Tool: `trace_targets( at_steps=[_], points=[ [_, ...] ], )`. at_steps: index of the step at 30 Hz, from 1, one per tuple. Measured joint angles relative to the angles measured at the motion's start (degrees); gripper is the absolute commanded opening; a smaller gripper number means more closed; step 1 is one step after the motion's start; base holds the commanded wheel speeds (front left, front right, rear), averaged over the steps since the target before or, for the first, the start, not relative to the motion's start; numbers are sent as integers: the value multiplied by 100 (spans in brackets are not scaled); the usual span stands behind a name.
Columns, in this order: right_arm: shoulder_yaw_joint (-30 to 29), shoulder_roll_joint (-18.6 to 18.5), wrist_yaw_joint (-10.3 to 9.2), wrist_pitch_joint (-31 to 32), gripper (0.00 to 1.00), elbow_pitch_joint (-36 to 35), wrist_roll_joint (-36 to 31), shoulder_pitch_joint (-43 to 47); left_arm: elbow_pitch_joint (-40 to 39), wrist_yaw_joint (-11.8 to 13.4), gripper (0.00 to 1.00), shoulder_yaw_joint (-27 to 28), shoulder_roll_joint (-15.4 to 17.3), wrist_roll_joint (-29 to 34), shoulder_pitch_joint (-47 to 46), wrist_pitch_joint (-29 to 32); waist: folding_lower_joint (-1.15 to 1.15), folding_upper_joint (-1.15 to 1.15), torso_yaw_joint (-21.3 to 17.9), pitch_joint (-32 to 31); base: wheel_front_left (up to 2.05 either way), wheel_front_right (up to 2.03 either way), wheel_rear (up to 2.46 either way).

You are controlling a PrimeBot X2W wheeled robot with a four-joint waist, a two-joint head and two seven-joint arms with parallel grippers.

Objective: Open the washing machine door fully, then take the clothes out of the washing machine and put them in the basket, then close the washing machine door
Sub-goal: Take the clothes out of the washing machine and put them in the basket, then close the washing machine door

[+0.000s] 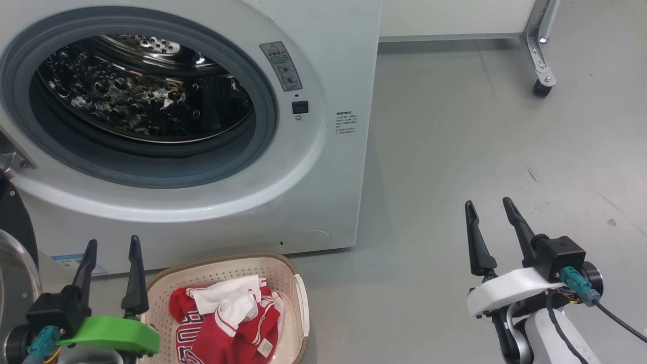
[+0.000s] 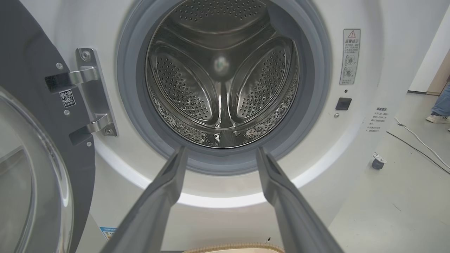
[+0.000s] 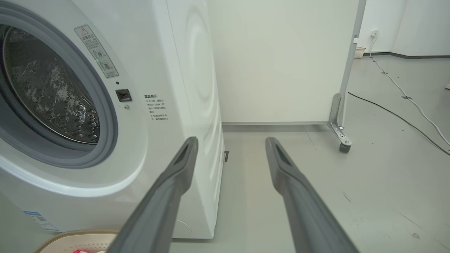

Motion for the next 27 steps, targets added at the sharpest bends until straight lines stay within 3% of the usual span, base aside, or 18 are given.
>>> trace_targets(
  at_steps=[27],
  points=[
    [-42,27,8,0,100,-22,-30,0,-141,-8,100,90,-33,193,34,0,0,0,9,50,-17,17,0]
  ],
)
